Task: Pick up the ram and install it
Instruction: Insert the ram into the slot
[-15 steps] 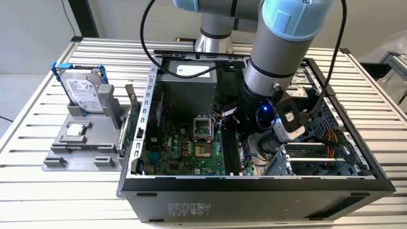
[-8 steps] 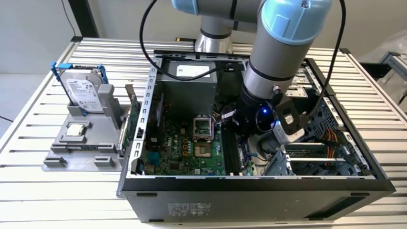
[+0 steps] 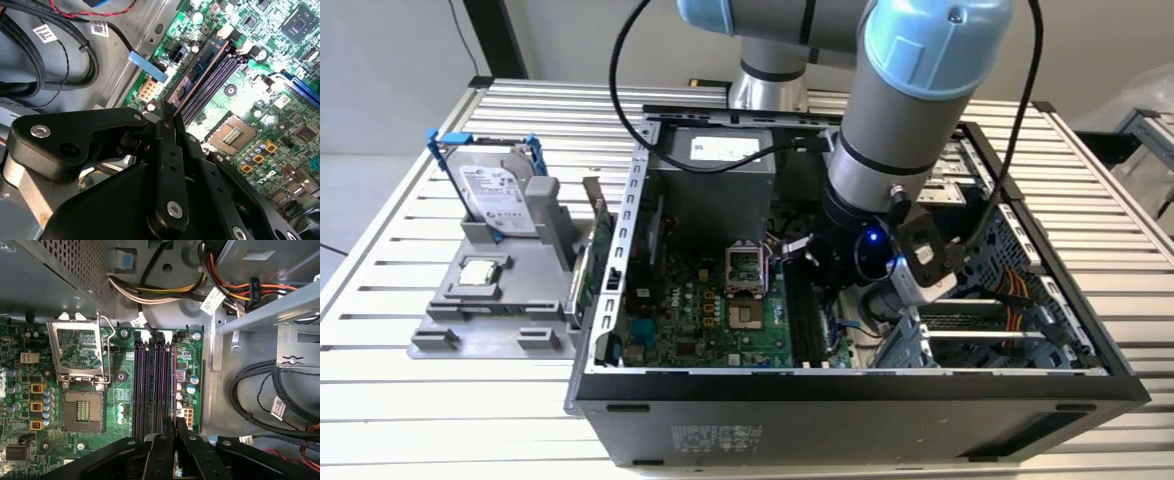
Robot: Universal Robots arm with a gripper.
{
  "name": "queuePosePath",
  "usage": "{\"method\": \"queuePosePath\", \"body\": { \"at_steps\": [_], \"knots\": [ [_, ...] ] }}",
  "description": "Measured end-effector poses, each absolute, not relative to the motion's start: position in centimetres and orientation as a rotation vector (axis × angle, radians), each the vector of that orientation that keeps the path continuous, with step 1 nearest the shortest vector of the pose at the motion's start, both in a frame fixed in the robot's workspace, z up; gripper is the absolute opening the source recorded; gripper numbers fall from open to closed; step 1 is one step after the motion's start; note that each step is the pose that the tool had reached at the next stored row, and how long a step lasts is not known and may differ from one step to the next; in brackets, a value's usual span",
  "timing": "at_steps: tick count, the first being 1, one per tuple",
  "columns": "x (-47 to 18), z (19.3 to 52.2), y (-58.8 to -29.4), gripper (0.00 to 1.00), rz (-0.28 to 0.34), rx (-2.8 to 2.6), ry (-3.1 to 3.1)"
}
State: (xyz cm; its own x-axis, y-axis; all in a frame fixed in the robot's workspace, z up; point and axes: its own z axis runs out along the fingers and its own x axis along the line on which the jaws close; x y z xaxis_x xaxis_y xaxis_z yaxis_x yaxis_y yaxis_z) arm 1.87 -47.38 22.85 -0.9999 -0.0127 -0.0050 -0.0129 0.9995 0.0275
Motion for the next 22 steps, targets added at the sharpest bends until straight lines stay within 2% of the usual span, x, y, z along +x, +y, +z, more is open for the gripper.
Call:
{"method": "queuePosePath", "body": {
  "at_steps": [22],
  "knots": [
    [1.7, 21.7, -47.3, 0.0, 0.04, -0.021, 3.136]
  ]
}}
